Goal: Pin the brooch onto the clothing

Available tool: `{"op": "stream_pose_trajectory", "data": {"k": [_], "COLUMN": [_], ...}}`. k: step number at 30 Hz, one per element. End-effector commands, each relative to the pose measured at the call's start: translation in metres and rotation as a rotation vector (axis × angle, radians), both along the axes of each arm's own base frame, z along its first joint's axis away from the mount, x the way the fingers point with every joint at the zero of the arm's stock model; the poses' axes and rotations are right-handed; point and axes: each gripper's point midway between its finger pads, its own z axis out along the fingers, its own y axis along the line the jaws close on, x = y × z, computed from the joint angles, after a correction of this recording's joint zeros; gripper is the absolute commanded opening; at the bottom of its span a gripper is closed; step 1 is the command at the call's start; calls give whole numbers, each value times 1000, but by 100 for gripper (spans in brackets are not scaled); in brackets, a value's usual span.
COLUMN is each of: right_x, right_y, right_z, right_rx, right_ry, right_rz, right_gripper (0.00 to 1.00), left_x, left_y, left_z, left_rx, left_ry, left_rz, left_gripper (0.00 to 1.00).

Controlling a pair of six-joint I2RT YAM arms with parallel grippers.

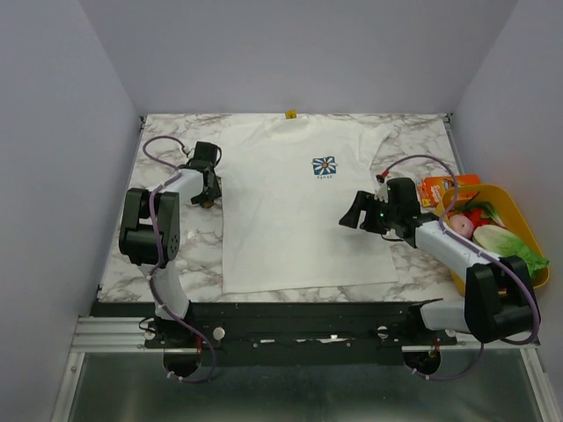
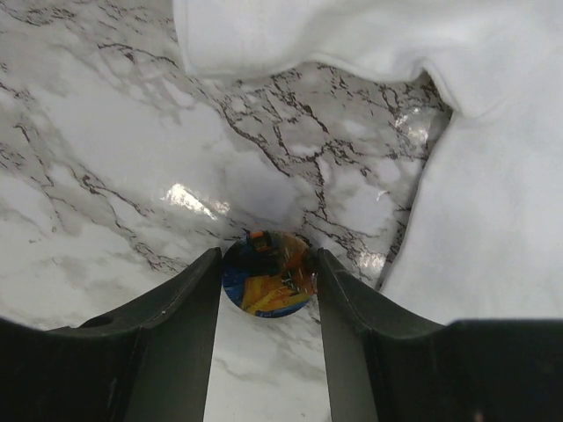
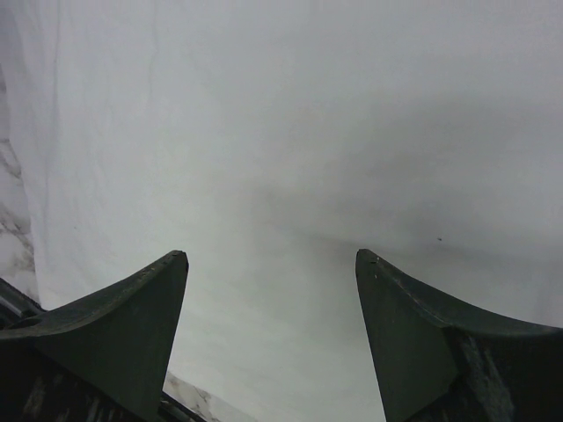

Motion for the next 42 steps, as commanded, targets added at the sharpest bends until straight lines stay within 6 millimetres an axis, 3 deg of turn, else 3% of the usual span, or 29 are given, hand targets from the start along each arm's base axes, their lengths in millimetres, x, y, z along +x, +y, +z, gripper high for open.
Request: {"op": "stream_pose_trajectory", "data": {"k": [1,12,15,17,23,30,42], "right_x": [-2,6,7,7,6,5,8], "right_y": [2,25,33,37,44,44,46], "right_z": [10,44,51,52,49,46,44], "right_rx": [2,30,34,35,39,36,39], "right_ry": [-30,-122,-141,-143,-131,-123,-120], "right_rz": [28,115,145,156,182,184,186], "right_gripper": [85,85,85,85,85,85,85], "left_x": [-35,-21,-22,-25,-33,-30,-17], "left_y": [-12,-37,-38,-33,-23,-11,-12], "left_z": [-13,72,79,75,38,11,-12], "left_rx": [-49,-155,-150,-124,-68,3,9], "left_ry": [94,-122,-128,-107,9,81,123], "left_rz": [-25,-107,-108,-89,-57,-35,-50], "left_gripper": [50,49,50,52,64,65,65]}}
